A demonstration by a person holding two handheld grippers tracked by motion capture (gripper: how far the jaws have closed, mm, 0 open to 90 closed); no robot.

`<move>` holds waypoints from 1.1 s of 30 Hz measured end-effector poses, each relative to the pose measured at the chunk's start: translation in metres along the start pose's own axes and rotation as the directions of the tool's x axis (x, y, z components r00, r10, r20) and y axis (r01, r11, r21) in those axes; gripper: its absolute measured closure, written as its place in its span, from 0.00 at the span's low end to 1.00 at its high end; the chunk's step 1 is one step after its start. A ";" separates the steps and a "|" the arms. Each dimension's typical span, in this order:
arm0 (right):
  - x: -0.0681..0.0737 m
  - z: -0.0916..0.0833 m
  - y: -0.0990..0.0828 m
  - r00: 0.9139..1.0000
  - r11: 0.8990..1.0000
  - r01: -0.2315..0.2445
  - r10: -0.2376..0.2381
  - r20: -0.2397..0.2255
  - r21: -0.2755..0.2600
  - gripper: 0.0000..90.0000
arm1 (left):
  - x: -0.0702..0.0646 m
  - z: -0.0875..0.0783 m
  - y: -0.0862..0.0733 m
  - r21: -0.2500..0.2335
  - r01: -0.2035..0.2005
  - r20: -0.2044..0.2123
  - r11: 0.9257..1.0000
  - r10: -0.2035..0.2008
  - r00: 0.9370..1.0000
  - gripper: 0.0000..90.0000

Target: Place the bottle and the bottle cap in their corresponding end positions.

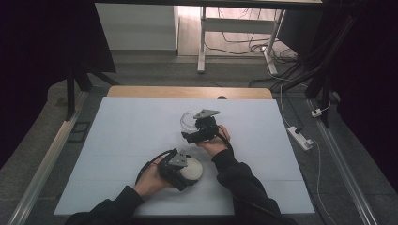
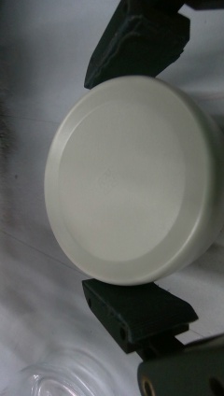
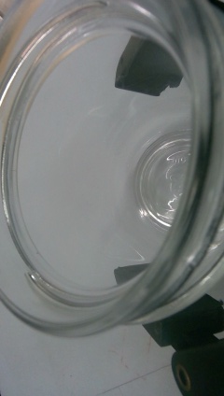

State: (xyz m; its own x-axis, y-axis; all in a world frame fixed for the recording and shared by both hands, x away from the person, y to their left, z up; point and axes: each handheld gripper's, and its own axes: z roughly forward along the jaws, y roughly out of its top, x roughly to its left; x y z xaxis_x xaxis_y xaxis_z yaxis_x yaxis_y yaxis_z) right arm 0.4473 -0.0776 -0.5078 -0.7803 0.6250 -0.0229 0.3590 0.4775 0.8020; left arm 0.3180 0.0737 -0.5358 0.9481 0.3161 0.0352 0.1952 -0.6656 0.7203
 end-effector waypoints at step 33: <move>-0.001 0.003 -0.003 1.000 1.000 -0.021 0.021 -0.003 -0.016 0.04 | 0.004 0.007 -0.001 0.081 0.056 0.018 0.995 -0.058 0.998 0.01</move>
State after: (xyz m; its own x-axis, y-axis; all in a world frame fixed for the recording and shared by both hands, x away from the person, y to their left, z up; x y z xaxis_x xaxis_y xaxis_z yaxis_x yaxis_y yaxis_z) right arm 0.4478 -0.0779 -0.5120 -0.7738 0.6334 -0.0043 0.3673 0.4542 0.8117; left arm 0.3231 0.0701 -0.5413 0.9396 0.3416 -0.0195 0.2679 -0.6990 0.6630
